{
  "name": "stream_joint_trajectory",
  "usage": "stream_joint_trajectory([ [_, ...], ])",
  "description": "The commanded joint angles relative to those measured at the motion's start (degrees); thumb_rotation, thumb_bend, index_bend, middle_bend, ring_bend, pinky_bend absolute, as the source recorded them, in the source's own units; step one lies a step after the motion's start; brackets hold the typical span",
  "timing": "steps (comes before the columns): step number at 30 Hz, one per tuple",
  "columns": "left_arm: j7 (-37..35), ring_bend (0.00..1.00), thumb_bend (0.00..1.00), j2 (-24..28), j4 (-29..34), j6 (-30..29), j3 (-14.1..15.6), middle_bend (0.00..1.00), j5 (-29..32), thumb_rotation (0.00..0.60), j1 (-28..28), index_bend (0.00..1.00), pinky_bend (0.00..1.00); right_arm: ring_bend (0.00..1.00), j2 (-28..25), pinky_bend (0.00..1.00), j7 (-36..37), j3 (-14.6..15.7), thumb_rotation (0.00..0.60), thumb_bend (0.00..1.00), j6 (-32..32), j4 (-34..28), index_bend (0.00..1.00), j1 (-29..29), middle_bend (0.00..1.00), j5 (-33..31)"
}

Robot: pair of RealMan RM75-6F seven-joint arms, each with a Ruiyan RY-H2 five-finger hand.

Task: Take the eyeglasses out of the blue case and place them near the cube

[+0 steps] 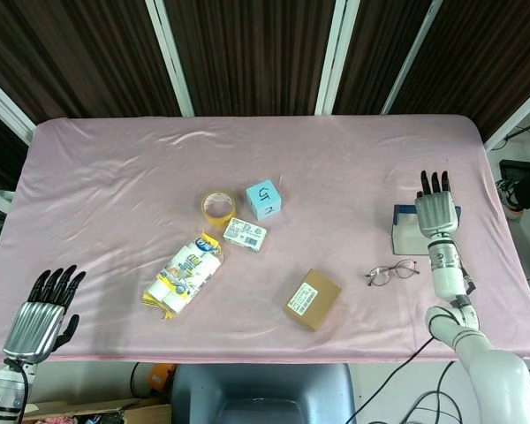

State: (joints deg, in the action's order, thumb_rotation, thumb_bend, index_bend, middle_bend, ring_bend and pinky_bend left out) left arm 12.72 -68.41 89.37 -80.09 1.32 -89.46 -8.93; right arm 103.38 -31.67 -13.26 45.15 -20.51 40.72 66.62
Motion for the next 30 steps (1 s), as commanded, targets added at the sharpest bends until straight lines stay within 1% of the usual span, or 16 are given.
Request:
stream_joint_trajectory([
  [1, 0.18, 0.0, 0.43, -0.1, -0.02, 0.17, 0.0, 0.0, 0.09, 0.6, -0.07, 0.0, 0.05, 0.0, 1.42, 0.0, 1.72, 0.01, 0.6, 0.47, -1.68, 2.99, 0.24, 0.37, 0.05, 0.13],
  [3, 0.33, 0.0, 0.43, -0.14, 0.03, 0.22, 0.0, 0.0, 0.09, 0.6, -0.1, 0.0, 0.05, 0.0, 1.36, 0.0, 2.2, -0.55, 0.6, 0.39, -2.61, 3.29, 0.15, 0.49, 0.03, -0.32],
  [4, 0.35, 0.0, 0.43, -0.14, 0.06, 0.18, 0.0, 0.0, 0.06, 0.6, -0.1, 0.0, 0.05, 0.0, 1.06, 0.0, 2.96, -0.71, 0.6, 0.37, -2.58, 2.84, 0.13, 0.47, 0.02, -0.29],
  [6, 0.28, 0.0, 0.43, -0.12, 0.09, -0.01, -0.01, 0.0, 0.02, 0.6, -0.03, 0.0, 0.05, 0.0, -0.32, 0.0, 5.76, -0.6, 0.6, 0.34, -1.63, 0.4, 0.1, 0.01, 0.02, 0.42],
  [8, 0.2, 0.0, 0.43, -0.08, 0.09, -0.11, -0.04, 0.0, 0.04, 0.6, 0.01, 0.0, 0.05, 0.0, -2.6, 0.0, 9.61, 0.08, 0.6, 0.33, 0.69, -3.94, 0.09, -0.96, 0.02, 2.06],
  [10, 0.16, 0.0, 0.43, -0.04, 0.12, -0.14, 0.0, 0.0, -0.01, 0.6, 0.02, 0.0, 0.05, 0.0, -5.42, 0.0, 13.25, 1.14, 0.6, 0.33, 3.16, -9.48, 0.12, -2.24, 0.02, 4.07],
  [13, 0.18, 0.0, 0.43, -0.05, 0.15, -0.28, 0.08, 0.0, -0.24, 0.6, 0.05, 0.0, 0.05, 0.0, -11.62, 0.0, 17.95, 4.31, 0.6, 0.33, 9.33, -21.34, 0.23, -5.05, 0.01, 9.37],
  [14, 0.21, 0.0, 0.43, -0.06, 0.15, -0.31, 0.11, 0.0, -0.28, 0.6, 0.08, 0.0, 0.05, 0.0, -14.35, 0.0, 19.28, 5.79, 0.6, 0.33, 11.33, -26.51, 0.26, -6.21, 0.02, 11.48],
  [17, 0.17, 0.0, 0.43, -0.03, 0.21, -0.45, 0.16, 0.0, -0.41, 0.6, 0.13, 0.0, 0.05, 0.0, -20.64, 0.0, 19.95, 9.5, 0.6, 0.33, 14.58, -37.37, 0.35, -8.32, 0.01, 16.23],
  [20, 0.06, 0.0, 0.43, 0.03, 0.22, -0.69, 0.19, 0.0, -0.54, 0.6, 0.23, 0.0, 0.05, 0.0, -24.74, 0.0, 19.14, 12.2, 0.6, 0.33, 16.18, -43.51, 0.42, -9.46, 0.01, 19.48],
  [24, -0.2, 0.0, 0.43, 0.1, 0.26, -0.96, 0.17, 0.0, -0.64, 0.6, 0.33, 0.0, 0.05, 0.0, -27.76, 0.0, 21.31, 14.62, 0.6, 0.33, 14.87, -47.03, 0.48, -9.85, 0.01, 21.37],
  [26, -0.27, 0.0, 0.43, 0.11, 0.26, -1.05, 0.15, 0.0, -0.63, 0.6, 0.37, 0.0, 0.05, 0.0, -28.4, 0.0, 22.01, 15.39, 0.6, 0.35, 14.05, -47.05, 0.51, -9.77, 0.01, 21.99],
  [30, -0.23, 0.0, 0.43, 0.1, 0.24, -1.09, 0.12, 0.0, -0.59, 0.6, 0.41, 0.0, 0.05, 0.0, -28.59, 0.0, 22.84, 15.83, 0.6, 0.4, 13.5, -46.79, 0.54, -9.73, 0.01, 22.32],
])
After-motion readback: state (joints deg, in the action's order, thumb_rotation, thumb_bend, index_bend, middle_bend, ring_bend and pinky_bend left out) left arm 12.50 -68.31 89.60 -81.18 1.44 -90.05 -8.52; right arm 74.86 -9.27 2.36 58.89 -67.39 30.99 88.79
